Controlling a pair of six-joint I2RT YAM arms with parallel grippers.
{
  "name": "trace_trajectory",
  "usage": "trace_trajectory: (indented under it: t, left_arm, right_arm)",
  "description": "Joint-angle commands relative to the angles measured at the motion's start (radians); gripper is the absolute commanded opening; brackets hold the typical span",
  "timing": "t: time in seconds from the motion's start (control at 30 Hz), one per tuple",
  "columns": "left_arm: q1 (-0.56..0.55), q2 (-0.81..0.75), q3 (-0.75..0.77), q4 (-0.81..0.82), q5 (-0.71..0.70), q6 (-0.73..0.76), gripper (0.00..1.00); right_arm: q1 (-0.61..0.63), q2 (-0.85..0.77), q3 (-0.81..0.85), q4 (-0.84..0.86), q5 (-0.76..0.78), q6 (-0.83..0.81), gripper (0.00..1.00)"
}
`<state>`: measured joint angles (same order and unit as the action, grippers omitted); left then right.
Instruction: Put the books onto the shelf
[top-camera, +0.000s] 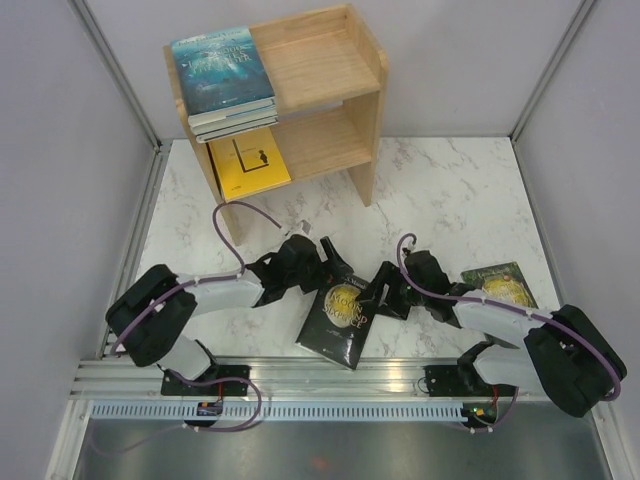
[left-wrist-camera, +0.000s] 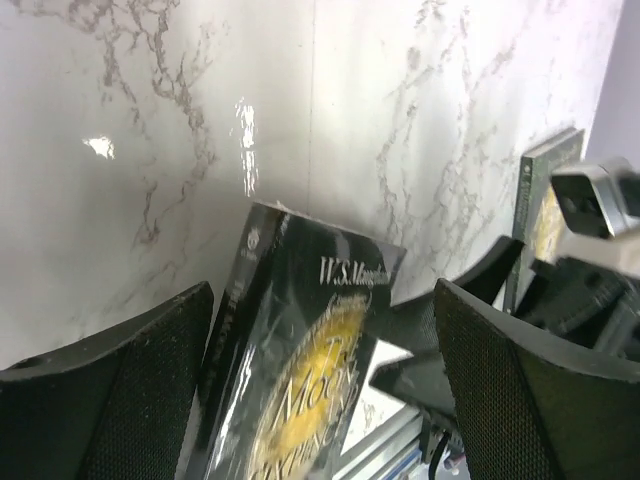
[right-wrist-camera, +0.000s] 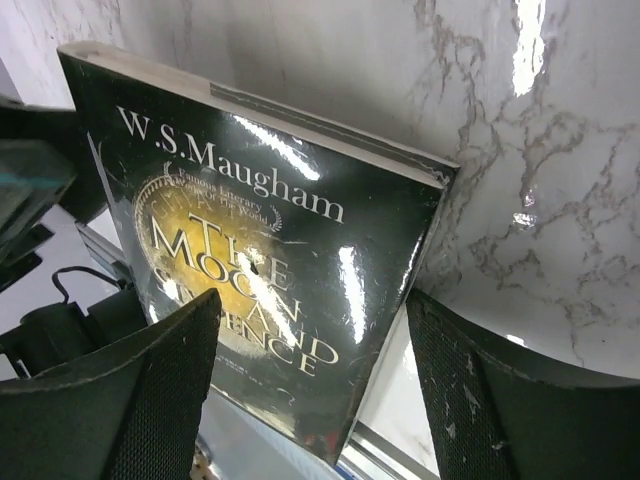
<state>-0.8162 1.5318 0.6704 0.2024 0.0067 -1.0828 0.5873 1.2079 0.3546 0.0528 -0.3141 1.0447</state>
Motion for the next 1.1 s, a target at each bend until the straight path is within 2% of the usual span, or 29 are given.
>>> trace_trajectory:
  t: [0.0, 0.3, 0.5, 0.6, 0.7, 0.73, 0.8, 0.83, 1.0, 1.07]
  left_arm:
    - [-0.011, -0.128, -0.056, -0.031, -0.039, 0.080, 0.92]
    - [-0.011, -0.338, -0.274, -0.064, 0.049, 0.135, 0.91]
    - [-0.011, -0.345, -0.317, -0.145, 0.052, 0.159, 0.91]
    - [-0.012, -0.348, -0.357, -0.127, 0.056, 0.146, 0.91]
    - [-0.012, -0.343, -0.420, -0.023, 0.132, 0.144, 0.89]
    - [-0.011, -0.337, -0.439, 0.086, 0.160, 0.136, 0.89]
    - [-0.011, -0.309, -0.488, 0.207, 0.257, 0.126, 0.86]
    - [-0.012, -0.299, -0.502, 0.332, 0.284, 0.115, 0.84]
    - [-0.014, -0.254, -0.548, 0.498, 0.383, 0.103, 0.71]
    - [-0.014, -0.259, -0.557, 0.552, 0.401, 0.101, 0.70]
  right_arm:
    - [0.003, 0.037, 0.012, -0.051, -0.016, 0.009, 0.80]
    - [0.002, 0.134, -0.035, 0.057, -0.019, 0.024, 0.79]
    - [0.002, 0.151, -0.049, 0.081, -0.020, 0.025, 0.79]
    - [0.002, 0.142, -0.060, 0.073, -0.014, 0.017, 0.78]
    - [0.002, 0.147, -0.083, 0.093, -0.014, 0.023, 0.78]
    - [0.002, 0.151, -0.089, 0.100, -0.019, 0.024, 0.78]
    - [0.002, 0.163, -0.103, 0.122, -0.022, 0.031, 0.78]
    - [0.002, 0.166, -0.108, 0.128, -0.022, 0.031, 0.78]
    - [0.000, 0.179, -0.126, 0.153, -0.019, 0.035, 0.77]
    - [0.003, 0.179, -0.128, 0.153, -0.014, 0.032, 0.77]
